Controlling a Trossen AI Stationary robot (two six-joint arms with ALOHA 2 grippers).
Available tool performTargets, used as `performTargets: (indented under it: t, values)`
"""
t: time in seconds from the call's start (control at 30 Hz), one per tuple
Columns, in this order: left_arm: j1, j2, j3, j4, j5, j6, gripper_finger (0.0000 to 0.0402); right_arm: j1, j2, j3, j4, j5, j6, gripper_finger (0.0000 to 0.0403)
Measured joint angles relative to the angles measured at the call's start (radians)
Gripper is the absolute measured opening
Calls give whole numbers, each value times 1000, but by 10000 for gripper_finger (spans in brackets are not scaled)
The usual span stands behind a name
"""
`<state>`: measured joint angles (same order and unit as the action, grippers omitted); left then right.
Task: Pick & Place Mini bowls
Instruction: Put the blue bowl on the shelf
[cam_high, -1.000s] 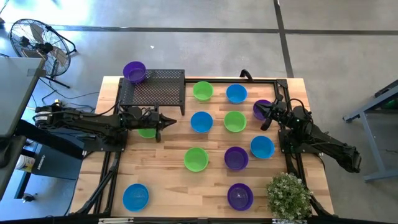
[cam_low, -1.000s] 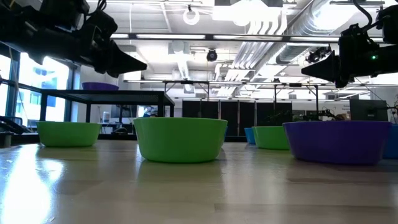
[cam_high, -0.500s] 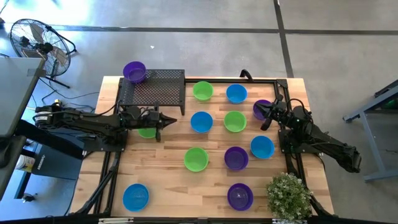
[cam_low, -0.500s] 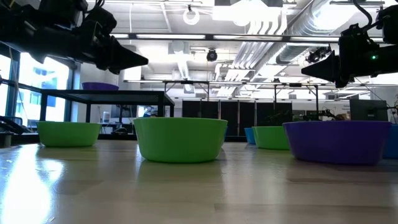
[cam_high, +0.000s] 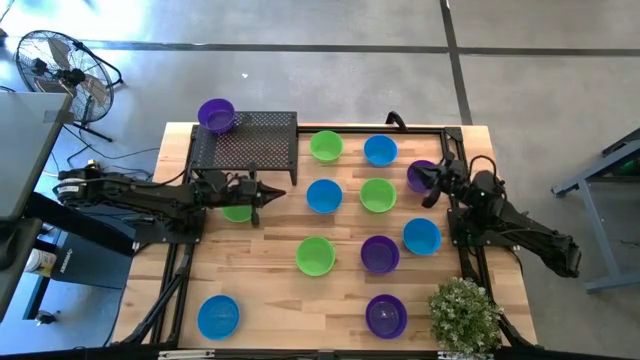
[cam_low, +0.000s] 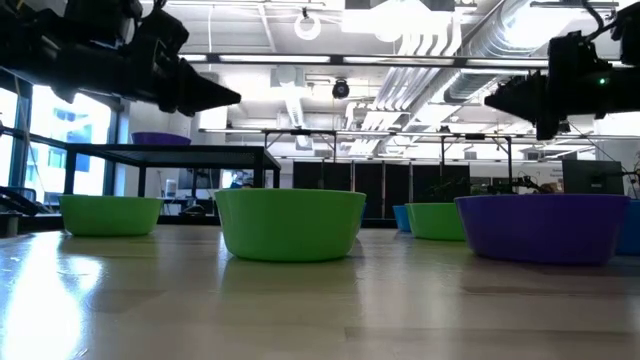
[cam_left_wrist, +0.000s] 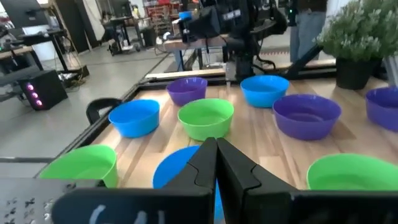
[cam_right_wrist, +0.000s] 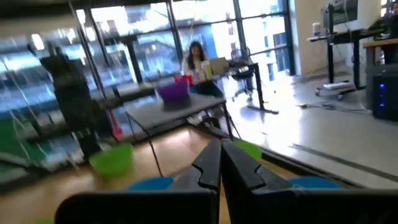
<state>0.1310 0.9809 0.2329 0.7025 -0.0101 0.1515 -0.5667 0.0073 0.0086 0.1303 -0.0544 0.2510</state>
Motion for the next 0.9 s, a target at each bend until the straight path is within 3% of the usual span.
performTargets:
  t: [0.13,0.2,0.43,0.73,0.9]
  values:
    - [0,19,0,69,-4,27,1,-2,8,6,83,79,21,0]
    - [0,34,0,78,1,20,1,-3,45,39,38,92,14,0]
    - [1,94,0,177,-24,35,1,-8,358,171,-64,328,47,0]
    - [1,130,31,188,-21,78,1,-46,808,340,-117,346,280,1]
    - [1,130,38,183,0,80,1,-93,1003,446,-207,319,363,31]
